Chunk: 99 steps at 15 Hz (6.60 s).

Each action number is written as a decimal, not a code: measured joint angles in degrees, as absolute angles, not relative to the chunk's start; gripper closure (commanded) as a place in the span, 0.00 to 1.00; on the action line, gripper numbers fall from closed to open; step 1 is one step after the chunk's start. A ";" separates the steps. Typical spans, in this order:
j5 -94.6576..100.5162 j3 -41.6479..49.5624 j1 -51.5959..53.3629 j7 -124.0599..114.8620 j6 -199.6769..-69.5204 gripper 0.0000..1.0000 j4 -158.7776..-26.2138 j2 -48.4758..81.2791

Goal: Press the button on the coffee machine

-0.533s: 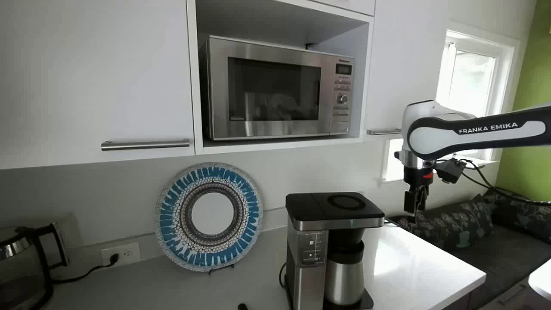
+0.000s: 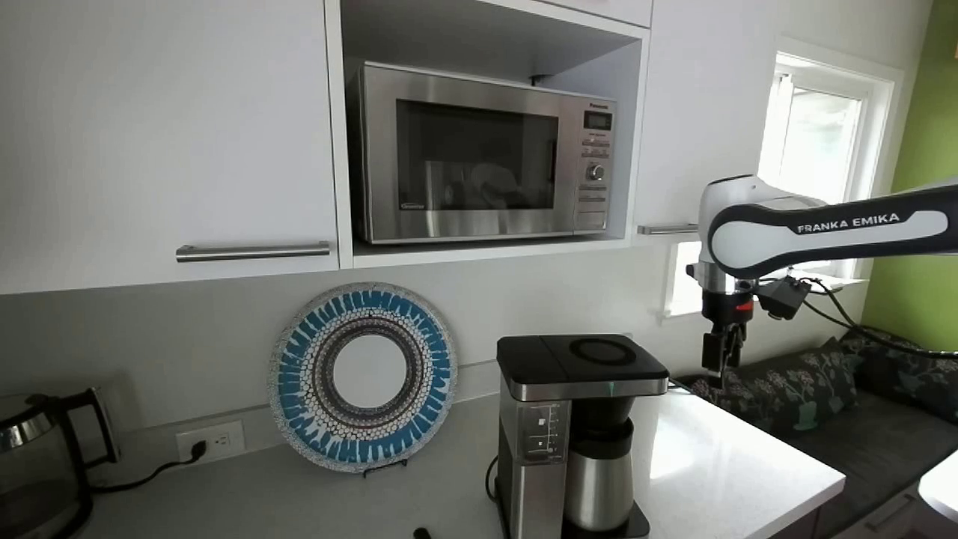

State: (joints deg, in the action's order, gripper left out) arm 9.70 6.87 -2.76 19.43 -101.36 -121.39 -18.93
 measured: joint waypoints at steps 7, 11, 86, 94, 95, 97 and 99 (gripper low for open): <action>5.64 11.29 -6.39 15.24 -101.37 0.00 -127.95 -16.02; -0.74 14.34 -9.20 12.86 -103.01 0.00 -132.29 -13.92; -61.70 12.35 -12.33 -21.98 -104.94 1.00 -119.84 25.29; -62.11 12.32 -12.34 -23.44 -104.94 1.00 -119.93 25.34; -62.20 12.32 -12.35 -23.50 -104.94 1.00 -119.96 25.35; -62.41 12.32 -12.36 -23.54 -104.92 1.00 -120.03 25.36; -62.51 12.33 -12.38 -23.55 -104.89 1.00 -120.06 25.38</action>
